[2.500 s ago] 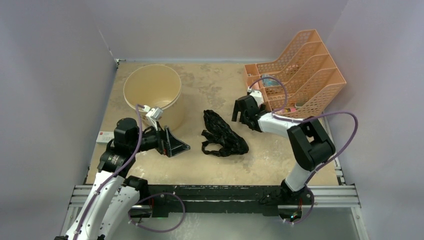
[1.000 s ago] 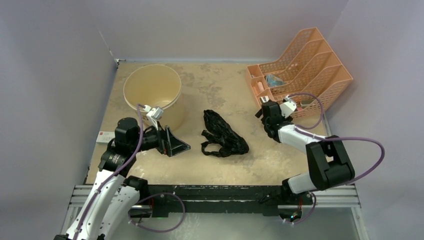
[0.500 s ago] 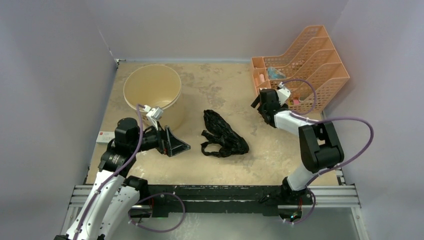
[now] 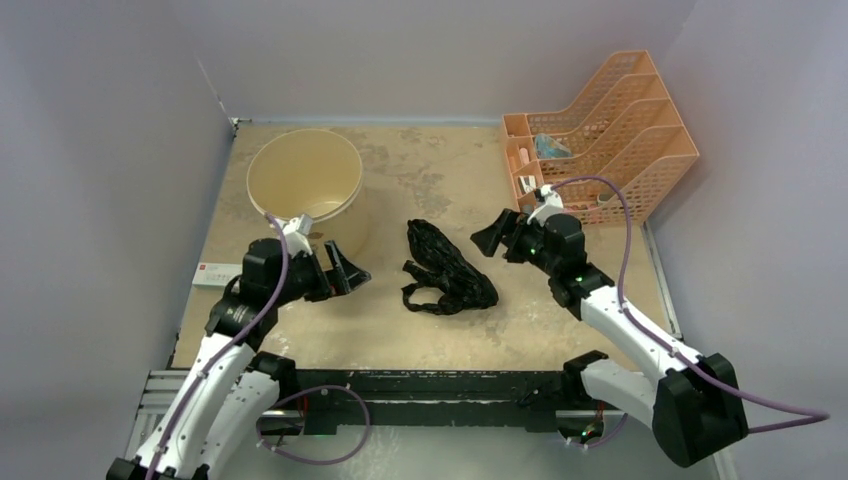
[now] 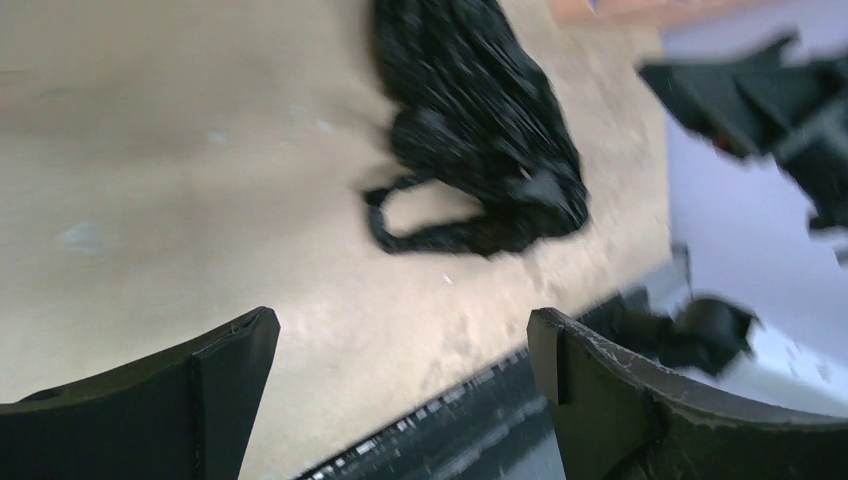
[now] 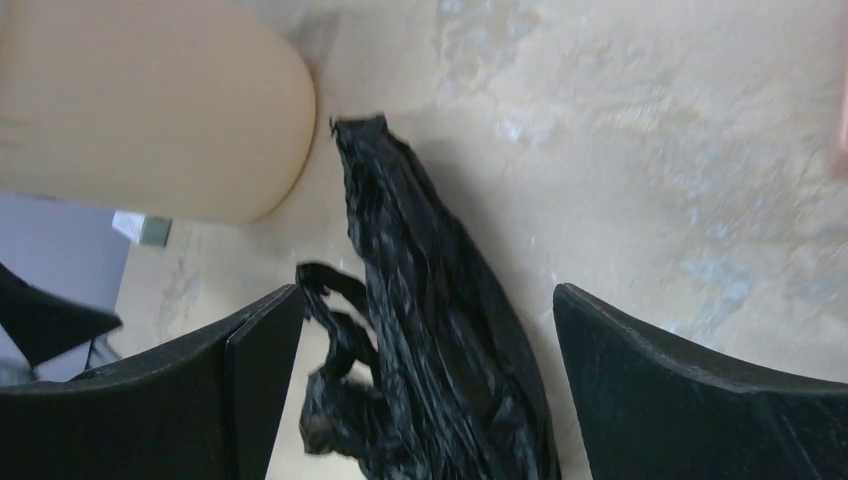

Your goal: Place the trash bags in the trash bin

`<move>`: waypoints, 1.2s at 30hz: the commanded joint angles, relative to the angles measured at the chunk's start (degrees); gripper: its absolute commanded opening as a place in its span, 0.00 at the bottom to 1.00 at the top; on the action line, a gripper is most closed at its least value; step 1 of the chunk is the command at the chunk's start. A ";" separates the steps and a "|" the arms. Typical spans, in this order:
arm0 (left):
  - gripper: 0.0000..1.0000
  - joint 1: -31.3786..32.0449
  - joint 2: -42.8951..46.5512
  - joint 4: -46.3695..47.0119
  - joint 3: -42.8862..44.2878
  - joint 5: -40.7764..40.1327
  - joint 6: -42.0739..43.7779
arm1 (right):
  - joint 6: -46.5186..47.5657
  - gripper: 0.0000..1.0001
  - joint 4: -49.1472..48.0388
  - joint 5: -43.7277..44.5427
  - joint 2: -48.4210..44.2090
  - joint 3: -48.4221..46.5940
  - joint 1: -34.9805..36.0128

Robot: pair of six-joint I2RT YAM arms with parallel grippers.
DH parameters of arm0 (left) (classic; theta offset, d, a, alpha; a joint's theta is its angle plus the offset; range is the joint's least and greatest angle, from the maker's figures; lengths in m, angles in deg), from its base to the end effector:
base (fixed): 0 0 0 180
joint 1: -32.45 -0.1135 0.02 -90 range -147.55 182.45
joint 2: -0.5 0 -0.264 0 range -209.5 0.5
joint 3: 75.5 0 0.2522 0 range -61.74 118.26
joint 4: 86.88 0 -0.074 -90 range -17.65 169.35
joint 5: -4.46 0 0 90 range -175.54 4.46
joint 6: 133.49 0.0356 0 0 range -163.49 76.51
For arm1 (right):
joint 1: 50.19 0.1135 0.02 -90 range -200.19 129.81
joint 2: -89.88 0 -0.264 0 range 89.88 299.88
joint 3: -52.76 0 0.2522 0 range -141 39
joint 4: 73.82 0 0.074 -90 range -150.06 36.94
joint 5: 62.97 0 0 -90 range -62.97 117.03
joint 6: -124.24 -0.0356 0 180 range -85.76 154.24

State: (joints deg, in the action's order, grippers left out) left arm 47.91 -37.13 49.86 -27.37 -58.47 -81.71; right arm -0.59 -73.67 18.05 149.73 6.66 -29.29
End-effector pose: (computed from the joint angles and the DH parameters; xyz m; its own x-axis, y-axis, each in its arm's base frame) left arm 0.1381 -0.0550 0.2635 -0.7848 -0.3545 -0.5083 0.1536 0.6834 -0.7137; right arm 0.2207 0.0902 0.2556 -0.4663 0.4258 -0.7754 -0.2773 0.7620 0.5852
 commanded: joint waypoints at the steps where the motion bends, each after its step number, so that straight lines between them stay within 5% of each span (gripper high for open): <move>1: 0.97 0.18 7.12 -0.13 -3.22 -23.44 -6.49 | -2.08 0.97 -2.63 -5.43 -1.38 2.91 0.36; 6: 0.98 0.18 8.22 8.99 -7.35 -35.00 -3.95 | 0.11 0.98 0.77 -3.39 0.43 -1.15 0.36; 10: 1.00 0.10 3.65 20.57 -9.34 -35.46 5.24 | 2.15 0.99 3.82 -1.69 0.72 -4.29 0.37; 21: 1.00 -1.71 -14.58 37.96 -5.64 -26.52 16.62 | 3.49 0.99 4.69 -4.41 2.42 -5.97 0.36; 27: 1.00 -7.57 -25.43 51.92 -4.02 -11.34 18.10 | 3.48 0.99 3.28 -8.14 3.15 -5.37 0.37; 36: 0.99 -7.82 -43.62 52.28 11.23 -0.67 17.77 | 7.12 0.95 7.23 -12.23 9.81 -7.65 2.65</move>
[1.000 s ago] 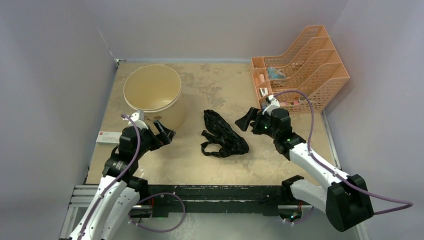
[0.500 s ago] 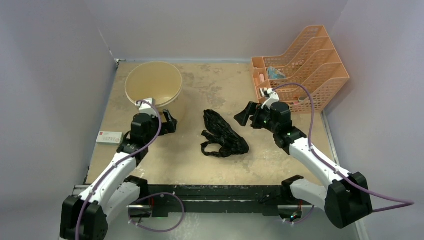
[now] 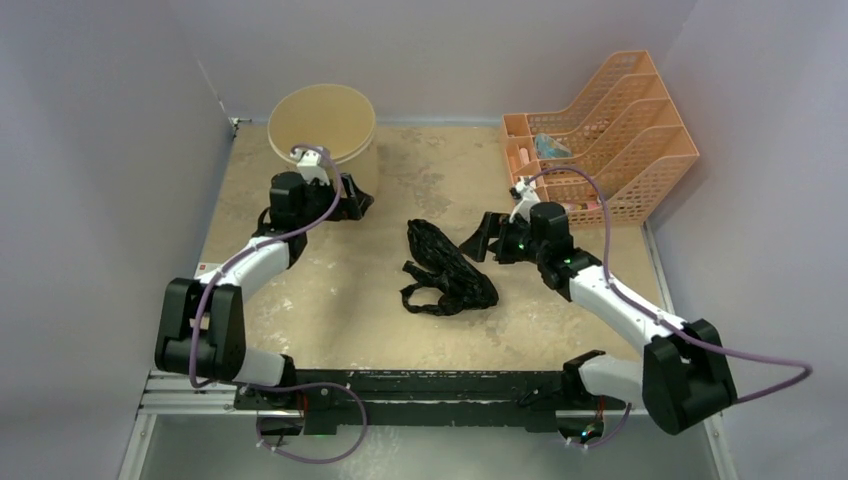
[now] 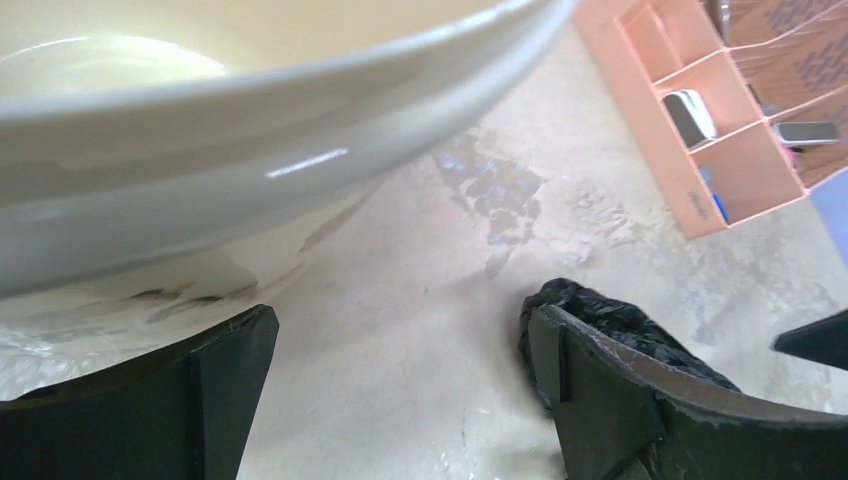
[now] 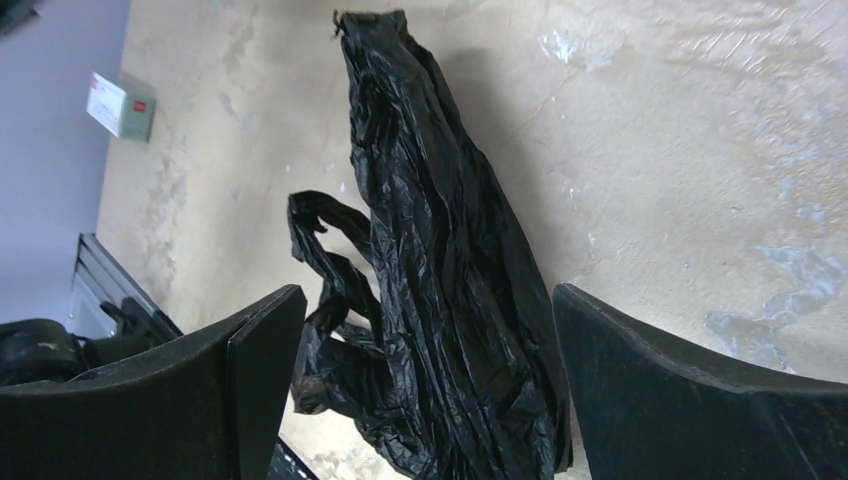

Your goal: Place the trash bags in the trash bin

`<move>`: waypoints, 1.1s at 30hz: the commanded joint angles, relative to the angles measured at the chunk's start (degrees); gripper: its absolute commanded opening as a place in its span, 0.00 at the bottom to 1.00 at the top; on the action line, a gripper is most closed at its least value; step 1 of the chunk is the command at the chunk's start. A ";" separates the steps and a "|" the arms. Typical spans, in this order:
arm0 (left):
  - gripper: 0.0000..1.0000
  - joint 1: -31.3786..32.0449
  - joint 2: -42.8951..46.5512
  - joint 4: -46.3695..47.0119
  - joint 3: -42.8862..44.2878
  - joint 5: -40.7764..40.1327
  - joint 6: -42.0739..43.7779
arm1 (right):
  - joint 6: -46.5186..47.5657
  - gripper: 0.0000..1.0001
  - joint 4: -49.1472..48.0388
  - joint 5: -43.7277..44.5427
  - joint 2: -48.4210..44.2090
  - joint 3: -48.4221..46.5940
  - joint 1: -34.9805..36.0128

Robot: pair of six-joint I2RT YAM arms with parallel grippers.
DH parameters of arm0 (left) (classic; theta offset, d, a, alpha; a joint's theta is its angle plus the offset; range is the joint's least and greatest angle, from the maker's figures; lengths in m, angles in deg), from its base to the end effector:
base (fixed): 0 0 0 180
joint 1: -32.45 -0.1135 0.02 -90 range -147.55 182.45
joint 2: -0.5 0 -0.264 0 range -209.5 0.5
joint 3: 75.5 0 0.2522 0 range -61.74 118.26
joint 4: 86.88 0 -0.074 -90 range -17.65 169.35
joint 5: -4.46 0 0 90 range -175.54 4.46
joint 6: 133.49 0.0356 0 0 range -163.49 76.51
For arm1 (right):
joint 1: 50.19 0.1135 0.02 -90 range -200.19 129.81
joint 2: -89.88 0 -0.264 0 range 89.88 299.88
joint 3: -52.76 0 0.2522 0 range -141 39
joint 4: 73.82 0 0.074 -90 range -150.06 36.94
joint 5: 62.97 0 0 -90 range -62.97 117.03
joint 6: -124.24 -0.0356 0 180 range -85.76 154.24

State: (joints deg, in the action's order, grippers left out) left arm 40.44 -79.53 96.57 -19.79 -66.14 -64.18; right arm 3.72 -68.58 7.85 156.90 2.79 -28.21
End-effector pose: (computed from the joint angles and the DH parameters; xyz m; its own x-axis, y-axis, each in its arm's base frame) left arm 0.3000 -0.0541 0.2313 -0.4850 -0.2684 -0.8323 0.2855 0.8510 -0.4408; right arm 0.2345 0.1073 0.2418 -0.6257 0.2647 -0.7338 -0.3687 0.7286 0.5772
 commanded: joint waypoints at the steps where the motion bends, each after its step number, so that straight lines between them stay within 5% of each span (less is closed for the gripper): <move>1: 0.99 -0.34 -0.66 4.67 3.22 7.34 -0.46 | 3.09 0.94 2.66 -1.37 3.43 -3.86 2.18; 9: 0.98 -0.34 16.13 -8.58 -7.50 10.27 -6.62 | 4.85 0.70 3.70 5.52 8.92 -5.64 7.91; 17: 0.98 -0.17 29.60 -17.05 -15.83 19.89 -15.47 | 7.73 0.02 -1.11 -3.54 7.46 -10.97 11.92; 23: 0.98 -0.09 34.62 -12.88 -19.94 24.44 -21.76 | 11.36 0.00 -8.05 -8.30 -1.20 -9.69 14.33; 28: 1.00 0.17 33.39 -4.55 -21.05 33.54 -22.29 | 7.66 0.00 -9.83 -14.72 3.21 -7.50 14.32; 33: 1.00 2.92 29.97 7.91 -22.66 39.15 -26.41 | -7.41 0.00 -32.02 -21.29 5.41 -0.09 14.32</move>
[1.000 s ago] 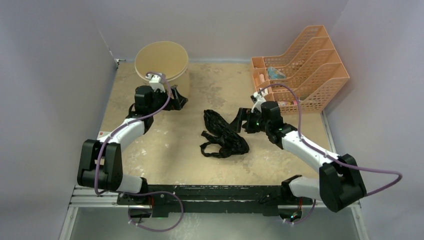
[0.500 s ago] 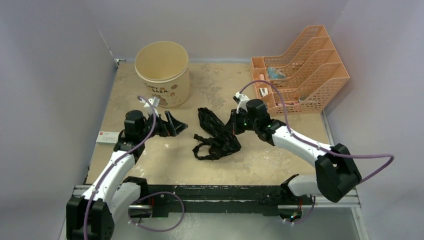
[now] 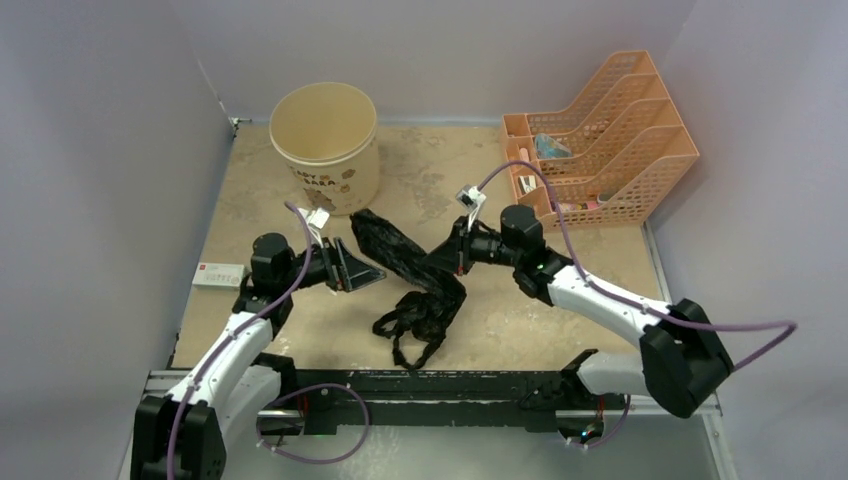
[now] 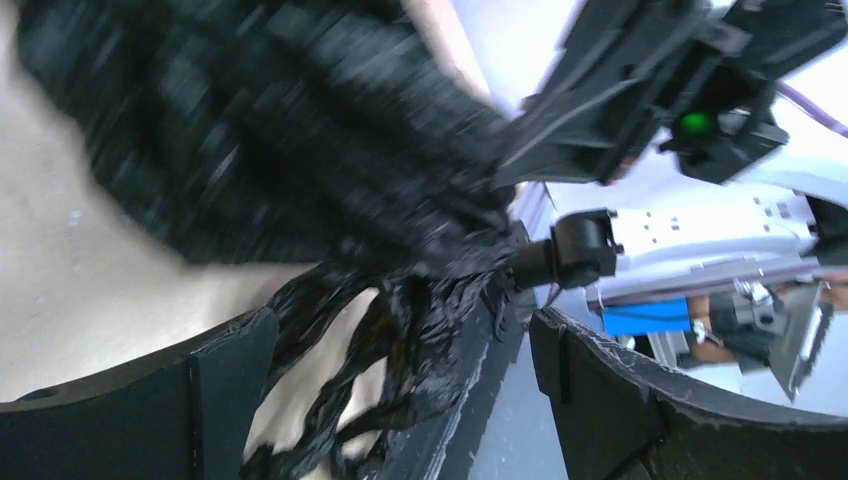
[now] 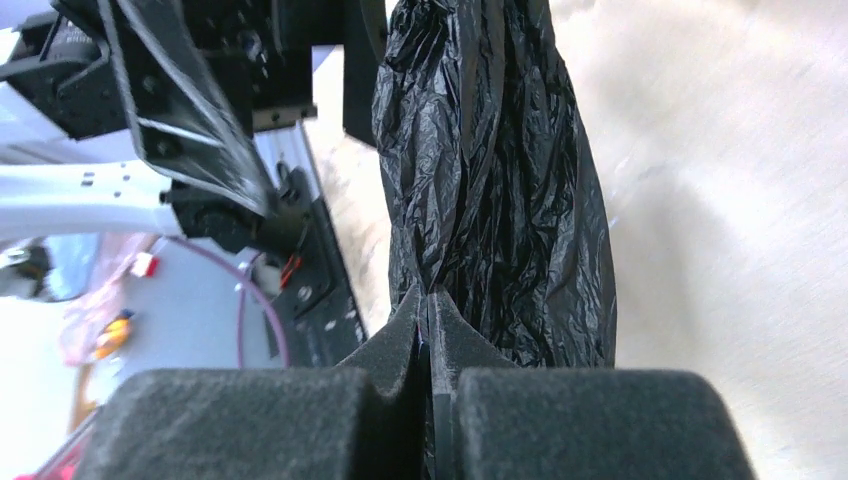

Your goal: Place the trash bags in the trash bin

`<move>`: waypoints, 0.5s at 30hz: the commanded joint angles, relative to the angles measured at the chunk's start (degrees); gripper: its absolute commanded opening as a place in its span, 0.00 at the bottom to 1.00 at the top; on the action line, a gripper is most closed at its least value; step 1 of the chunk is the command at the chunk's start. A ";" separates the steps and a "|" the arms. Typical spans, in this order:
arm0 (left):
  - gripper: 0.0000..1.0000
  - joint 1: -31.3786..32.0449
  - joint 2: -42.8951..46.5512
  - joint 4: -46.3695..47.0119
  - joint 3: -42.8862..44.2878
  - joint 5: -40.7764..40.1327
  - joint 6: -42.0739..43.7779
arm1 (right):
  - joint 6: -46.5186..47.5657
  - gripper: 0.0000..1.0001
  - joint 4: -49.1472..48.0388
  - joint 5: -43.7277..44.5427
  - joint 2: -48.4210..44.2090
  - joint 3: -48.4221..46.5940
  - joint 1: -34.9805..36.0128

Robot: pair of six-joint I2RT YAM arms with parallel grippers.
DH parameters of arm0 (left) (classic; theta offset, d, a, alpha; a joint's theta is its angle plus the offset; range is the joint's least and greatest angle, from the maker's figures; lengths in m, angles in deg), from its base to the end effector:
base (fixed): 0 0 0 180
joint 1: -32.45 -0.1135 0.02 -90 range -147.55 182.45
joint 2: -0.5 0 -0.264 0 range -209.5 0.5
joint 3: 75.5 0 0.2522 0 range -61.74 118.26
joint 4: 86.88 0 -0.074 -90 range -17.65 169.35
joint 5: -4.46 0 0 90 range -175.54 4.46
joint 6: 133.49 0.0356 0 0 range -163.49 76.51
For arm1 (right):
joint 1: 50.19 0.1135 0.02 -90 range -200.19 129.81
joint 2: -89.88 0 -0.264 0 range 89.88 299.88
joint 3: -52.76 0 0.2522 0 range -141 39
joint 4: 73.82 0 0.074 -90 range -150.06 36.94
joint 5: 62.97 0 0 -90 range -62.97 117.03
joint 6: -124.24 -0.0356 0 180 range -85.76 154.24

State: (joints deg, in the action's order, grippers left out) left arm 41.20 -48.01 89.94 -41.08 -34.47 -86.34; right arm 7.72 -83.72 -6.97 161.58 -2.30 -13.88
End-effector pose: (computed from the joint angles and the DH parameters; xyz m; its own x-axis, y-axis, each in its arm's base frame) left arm 0.1754 -0.0550 0.2212 -0.7794 -0.3124 -0.5430 0.4088 0.4032 -0.8187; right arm 0.2151 0.1828 0.2798 -0.5036 0.0893 -0.8593 -0.7974 0.3346 0.5021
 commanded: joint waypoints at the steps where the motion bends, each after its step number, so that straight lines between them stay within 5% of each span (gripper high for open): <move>1: 1.00 2.73 -1.84 17.43 -2.21 6.91 -5.70 | -13.41 0.00 -18.74 -6.06 1.29 5.37 -0.02; 5: 0.92 3.95 -4.35 23.38 -5.75 4.87 -8.90 | -14.18 0.00 -13.85 -4.57 4.51 2.74 -0.02; 9: 0.71 4.34 -6.89 24.84 -7.37 3.23 -9.90 | -15.46 0.00 -13.20 -6.83 6.65 2.86 -0.01; 15: 0.82 5.01 -6.86 25.12 -8.44 0.92 -10.73 | -20.05 0.00 -18.89 -6.33 6.97 6.34 -0.01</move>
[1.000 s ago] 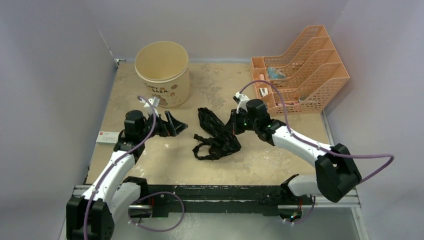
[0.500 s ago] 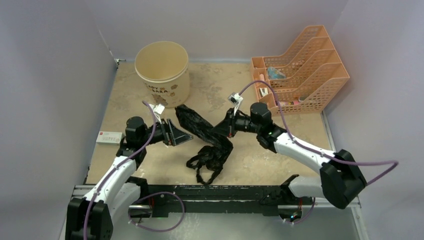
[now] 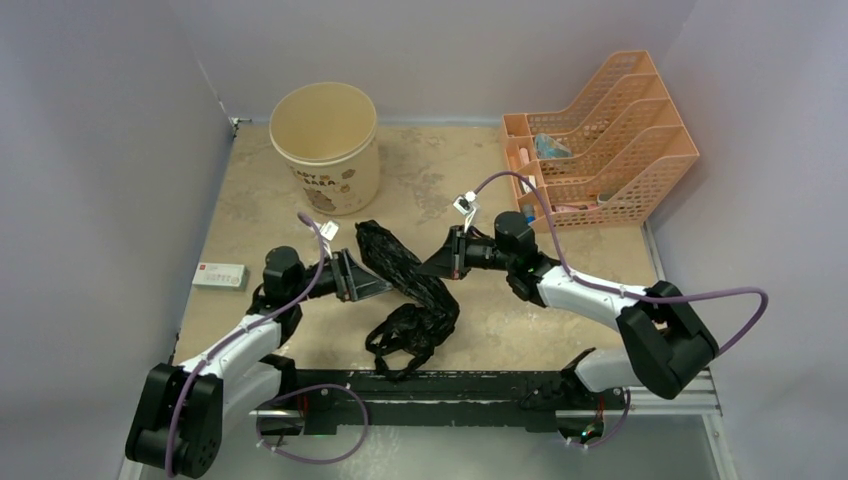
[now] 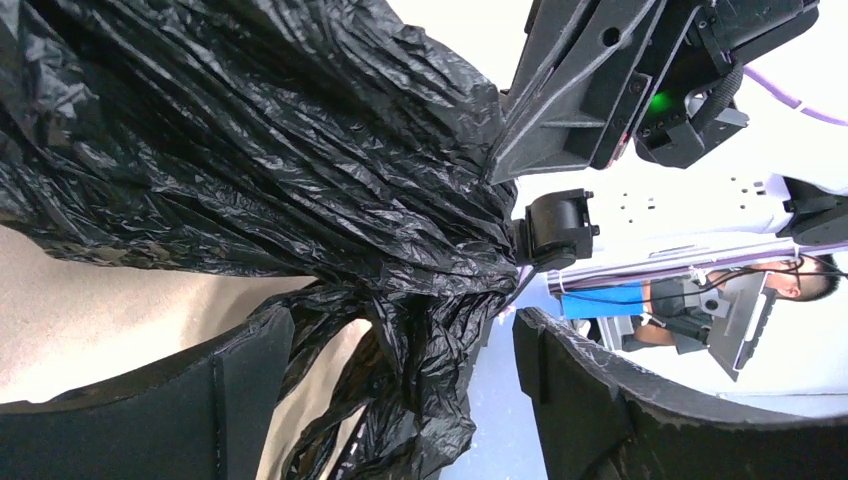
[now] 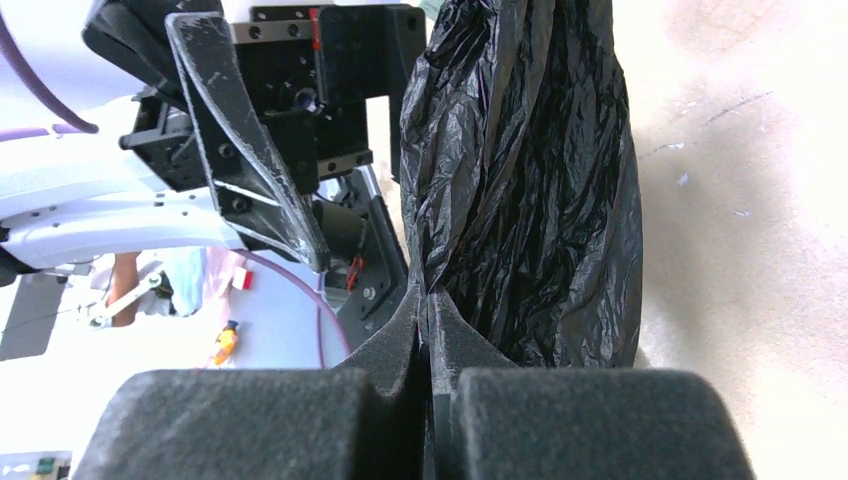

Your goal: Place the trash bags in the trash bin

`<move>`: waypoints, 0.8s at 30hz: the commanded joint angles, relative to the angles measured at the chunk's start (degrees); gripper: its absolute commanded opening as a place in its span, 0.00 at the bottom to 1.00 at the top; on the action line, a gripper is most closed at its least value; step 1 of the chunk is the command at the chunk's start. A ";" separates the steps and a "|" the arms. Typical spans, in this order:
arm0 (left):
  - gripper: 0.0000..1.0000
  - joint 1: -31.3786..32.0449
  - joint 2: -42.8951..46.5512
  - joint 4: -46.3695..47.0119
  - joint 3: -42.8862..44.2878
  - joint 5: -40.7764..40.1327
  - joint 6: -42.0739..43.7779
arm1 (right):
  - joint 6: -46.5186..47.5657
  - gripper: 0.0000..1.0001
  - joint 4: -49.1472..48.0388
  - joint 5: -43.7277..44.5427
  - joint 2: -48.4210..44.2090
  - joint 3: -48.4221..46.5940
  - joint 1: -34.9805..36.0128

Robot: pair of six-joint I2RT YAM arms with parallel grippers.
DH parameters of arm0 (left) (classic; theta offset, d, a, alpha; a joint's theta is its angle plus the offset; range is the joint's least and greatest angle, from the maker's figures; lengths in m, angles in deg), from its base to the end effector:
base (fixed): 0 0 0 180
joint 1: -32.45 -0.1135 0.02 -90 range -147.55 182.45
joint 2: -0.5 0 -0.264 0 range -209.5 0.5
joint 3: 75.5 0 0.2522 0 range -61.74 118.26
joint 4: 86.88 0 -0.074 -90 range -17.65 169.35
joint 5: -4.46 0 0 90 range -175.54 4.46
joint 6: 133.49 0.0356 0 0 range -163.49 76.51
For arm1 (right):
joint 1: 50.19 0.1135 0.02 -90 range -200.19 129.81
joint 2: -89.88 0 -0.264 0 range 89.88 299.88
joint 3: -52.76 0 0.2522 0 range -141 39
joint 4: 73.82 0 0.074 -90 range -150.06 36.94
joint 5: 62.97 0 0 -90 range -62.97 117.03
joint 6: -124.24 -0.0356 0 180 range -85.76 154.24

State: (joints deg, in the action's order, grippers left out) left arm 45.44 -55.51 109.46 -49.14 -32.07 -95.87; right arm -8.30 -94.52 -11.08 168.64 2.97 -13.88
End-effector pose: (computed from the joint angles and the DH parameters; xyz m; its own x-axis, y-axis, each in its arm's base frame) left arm 0.1731 -0.0693 0.1857 -0.8464 -0.2886 -0.4475 0.3691 0.2877 -0.8837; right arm 0.2208 0.1895 0.2356 -0.7332 0.1214 -0.6691 -0.6276 0.2583 0.7345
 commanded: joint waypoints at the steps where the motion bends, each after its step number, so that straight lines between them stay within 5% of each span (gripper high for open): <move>1: 0.82 0.94 0.43 5.84 -0.32 -1.69 -1.40 | -4.78 0.00 -9.54 -4.17 0.56 1.24 -0.01; 9: 0.54 2.81 -5.06 15.96 -1.87 -4.42 -5.60 | -9.78 0.00 -16.75 -9.50 2.30 1.96 -0.02; 12: 0.22 2.91 -5.65 15.94 -0.99 -4.54 -5.51 | -9.03 0.00 -13.50 -8.69 0.37 2.13 -0.06; 15: 0.01 2.91 -3.49 8.37 1.89 -5.07 -1.84 | -2.62 0.00 -0.91 1.17 -3.46 -0.10 -0.66; 24: 0.00 2.84 6.86 -25.51 13.97 -13.60 13.00 | 3.78 0.00 25.72 35.92 -12.40 -5.62 -1.31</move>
State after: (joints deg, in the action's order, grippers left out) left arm 48.24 -52.10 97.92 -41.25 -40.52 -91.52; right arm -8.41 -80.75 6.91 159.20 0.69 -14.71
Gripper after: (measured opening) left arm 0.008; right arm 0.004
